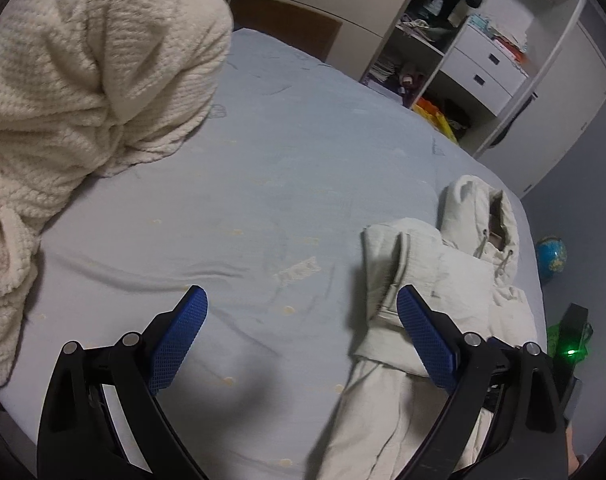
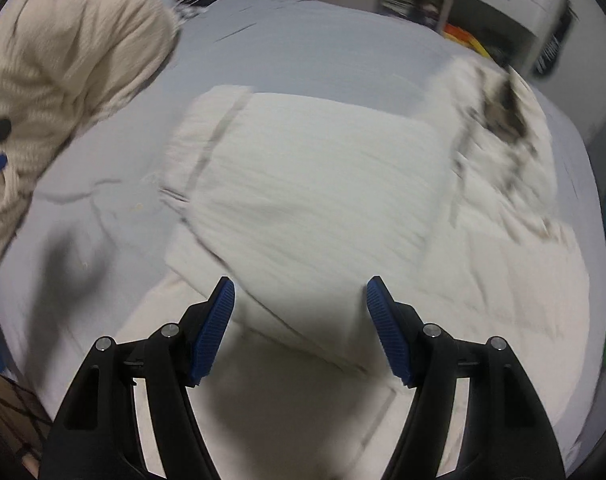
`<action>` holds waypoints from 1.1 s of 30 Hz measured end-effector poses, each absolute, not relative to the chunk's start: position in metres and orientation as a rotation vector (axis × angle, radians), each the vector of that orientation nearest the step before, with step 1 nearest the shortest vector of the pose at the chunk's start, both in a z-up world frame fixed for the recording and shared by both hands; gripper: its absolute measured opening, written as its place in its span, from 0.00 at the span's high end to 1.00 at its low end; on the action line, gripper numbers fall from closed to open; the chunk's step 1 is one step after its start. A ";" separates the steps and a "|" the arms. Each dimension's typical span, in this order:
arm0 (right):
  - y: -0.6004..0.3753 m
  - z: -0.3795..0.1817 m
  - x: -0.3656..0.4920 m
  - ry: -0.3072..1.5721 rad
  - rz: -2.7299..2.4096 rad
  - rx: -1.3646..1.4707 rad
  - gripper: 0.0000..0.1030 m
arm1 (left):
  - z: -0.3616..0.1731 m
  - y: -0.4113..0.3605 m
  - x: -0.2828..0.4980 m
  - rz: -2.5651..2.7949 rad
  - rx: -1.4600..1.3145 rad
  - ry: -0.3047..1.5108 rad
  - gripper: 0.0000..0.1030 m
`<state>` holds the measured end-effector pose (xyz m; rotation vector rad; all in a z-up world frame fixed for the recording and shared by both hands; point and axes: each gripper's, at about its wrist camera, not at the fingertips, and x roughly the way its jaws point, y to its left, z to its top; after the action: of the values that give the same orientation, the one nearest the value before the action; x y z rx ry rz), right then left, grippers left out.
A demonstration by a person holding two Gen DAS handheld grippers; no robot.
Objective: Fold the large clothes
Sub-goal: 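Grasp the opposite side panel with the right tool, fold it inward, release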
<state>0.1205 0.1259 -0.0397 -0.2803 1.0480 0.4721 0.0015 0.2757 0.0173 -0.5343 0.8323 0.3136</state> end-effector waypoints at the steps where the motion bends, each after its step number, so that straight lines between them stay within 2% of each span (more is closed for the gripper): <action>1: 0.138 -0.042 0.122 1.046 0.475 -0.308 0.37 | 0.016 0.280 -0.001 0.323 -0.547 0.834 0.11; 4: 0.174 -0.050 0.124 1.030 0.460 -0.415 0.37 | 0.013 0.289 -0.004 0.341 -0.576 0.838 0.11; 7: 0.193 -0.060 0.127 1.007 0.428 -0.502 0.29 | 0.011 0.294 -0.005 0.344 -0.600 0.838 0.11; 12: 0.205 -0.069 0.129 0.963 0.378 -0.587 0.30 | 0.011 0.290 0.000 0.329 -0.598 0.848 0.11; 13: 0.203 -0.068 0.129 0.960 0.377 -0.578 0.35 | 0.010 0.289 0.001 0.326 -0.595 0.852 0.11; 14: 0.201 -0.066 0.130 0.958 0.384 -0.564 0.45 | 0.009 0.287 0.003 0.321 -0.594 0.857 0.11; 15: 0.198 -0.063 0.129 0.954 0.397 -0.545 0.49 | 0.009 0.286 0.004 0.318 -0.593 0.858 0.11; 17: 0.190 -0.057 0.130 0.961 0.412 -0.504 0.67 | 0.009 0.284 0.005 0.313 -0.589 0.861 0.11; 20: 0.172 -0.044 0.133 0.961 0.419 -0.427 0.80 | 0.008 0.280 0.008 0.303 -0.588 0.863 0.11; 28: 0.087 -0.005 0.139 0.944 0.400 -0.151 0.87 | 0.005 0.268 0.014 0.284 -0.565 0.884 0.11; 33: 0.012 0.013 0.140 0.916 0.332 -0.008 0.88 | 0.004 0.254 0.021 0.264 -0.536 0.898 0.11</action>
<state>0.1397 0.0124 0.0129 -0.0078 0.9162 0.3319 0.0208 0.2542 0.0040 -0.5358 0.8975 0.2644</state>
